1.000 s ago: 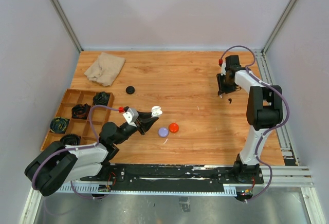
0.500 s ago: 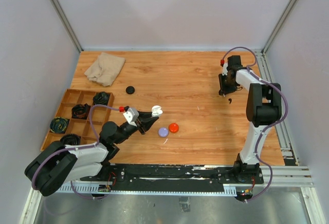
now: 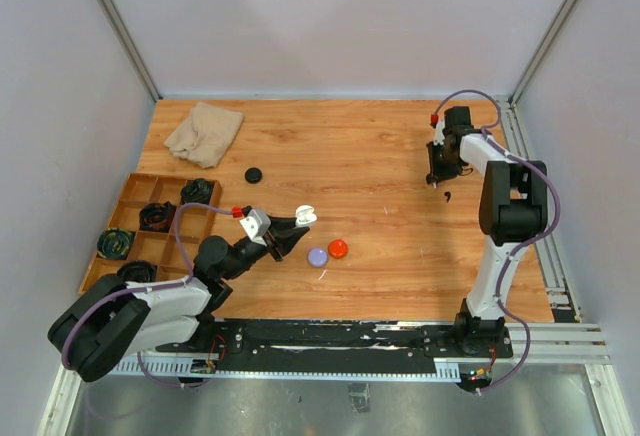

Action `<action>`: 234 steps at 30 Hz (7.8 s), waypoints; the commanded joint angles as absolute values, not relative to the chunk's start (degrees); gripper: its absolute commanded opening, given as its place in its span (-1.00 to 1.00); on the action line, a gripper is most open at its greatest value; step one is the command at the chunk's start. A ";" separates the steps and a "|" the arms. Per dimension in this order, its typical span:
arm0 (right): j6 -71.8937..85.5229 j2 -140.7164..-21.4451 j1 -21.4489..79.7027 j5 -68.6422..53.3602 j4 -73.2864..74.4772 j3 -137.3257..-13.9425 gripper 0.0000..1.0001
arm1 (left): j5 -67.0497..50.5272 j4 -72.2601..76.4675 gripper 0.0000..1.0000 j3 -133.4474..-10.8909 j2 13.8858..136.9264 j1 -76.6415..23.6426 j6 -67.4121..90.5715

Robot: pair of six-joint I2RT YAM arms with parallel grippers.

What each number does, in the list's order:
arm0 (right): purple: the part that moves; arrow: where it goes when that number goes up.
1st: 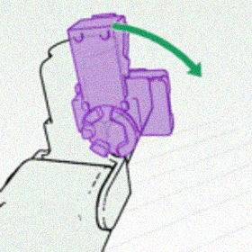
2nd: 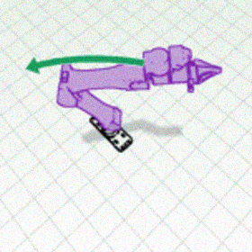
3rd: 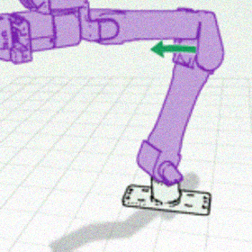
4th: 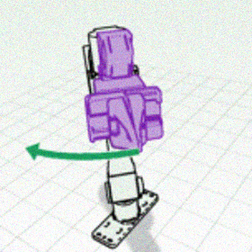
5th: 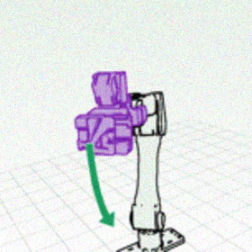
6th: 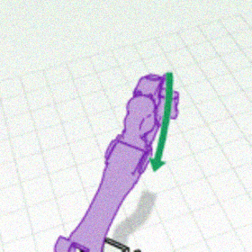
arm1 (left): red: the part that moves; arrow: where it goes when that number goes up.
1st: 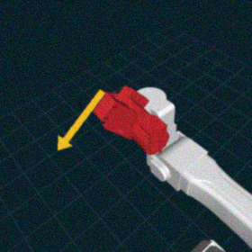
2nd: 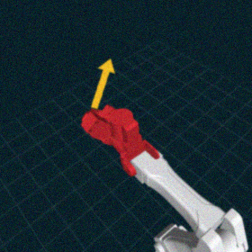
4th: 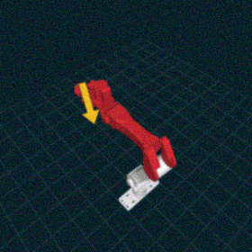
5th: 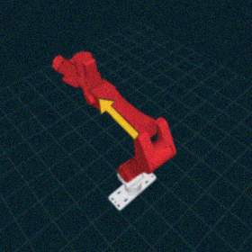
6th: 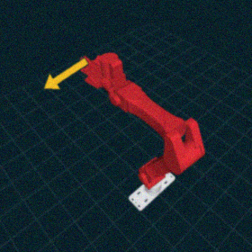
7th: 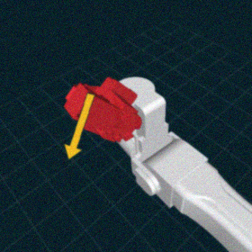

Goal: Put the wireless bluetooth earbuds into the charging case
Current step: Pick up the earbud from the center of the board, then place the earbud in the charging case, then close the charging case, then place the charging case at the center of the board.

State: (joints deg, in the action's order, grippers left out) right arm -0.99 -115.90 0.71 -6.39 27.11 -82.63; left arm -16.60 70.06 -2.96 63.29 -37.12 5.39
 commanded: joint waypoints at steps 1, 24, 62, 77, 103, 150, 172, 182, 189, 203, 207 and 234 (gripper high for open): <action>1.22 -112.28 0.21 -5.37 29.60 -79.80 -0.67 | -17.43 71.53 -0.99 -4.27 63.51 -36.65 5.18; 14.95 -78.68 22.21 -3.71 20.71 -60.66 -0.76 | -15.26 80.54 -0.99 -1.67 61.91 -36.65 6.90; 8.96 -61.14 63.00 6.58 -23.53 -44.72 -0.79 | -20.01 82.10 -0.99 -4.63 58.10 -36.65 7.34; 8.88 -65.54 63.54 4.97 -26.88 -44.79 -0.79 | -20.64 84.06 -0.99 -4.83 58.51 -36.66 9.63; 11.60 -66.34 64.84 4.22 -27.30 -44.57 -0.75 | -17.96 85.31 -0.99 -4.66 60.00 -36.65 10.94; -7.73 -63.72 45.28 -42.39 1.94 -52.92 0.97 | -35.77 72.83 -0.99 -11.22 62.17 -36.65 13.98; -10.01 -60.54 45.33 -32.88 6.61 -52.83 0.97 | -23.44 58.17 -0.99 -14.19 64.25 -36.65 19.18; -6.12 -57.92 45.27 -11.18 5.37 -48.57 0.97 | -13.79 28.91 -0.99 -18.40 62.57 -36.65 25.72; -4.34 -57.99 45.24 -5.04 5.28 -46.61 0.97 | -10.13 20.76 -0.98 -21.18 67.49 -36.52 29.17; -5.10 -56.02 45.27 -2.04 5.28 -44.01 0.97 | -16.67 18.42 -0.61 -32.76 87.38 -35.77 32.76; -5.26 -55.38 45.28 -1.87 5.27 -43.78 0.97 | -18.43 17.44 -0.47 -33.91 89.62 -35.77 33.13; -5.27 -51.37 45.23 0.88 5.13 -42.16 0.97 | 10.09 -13.14 0.98 -46.98 78.73 -31.48 23.31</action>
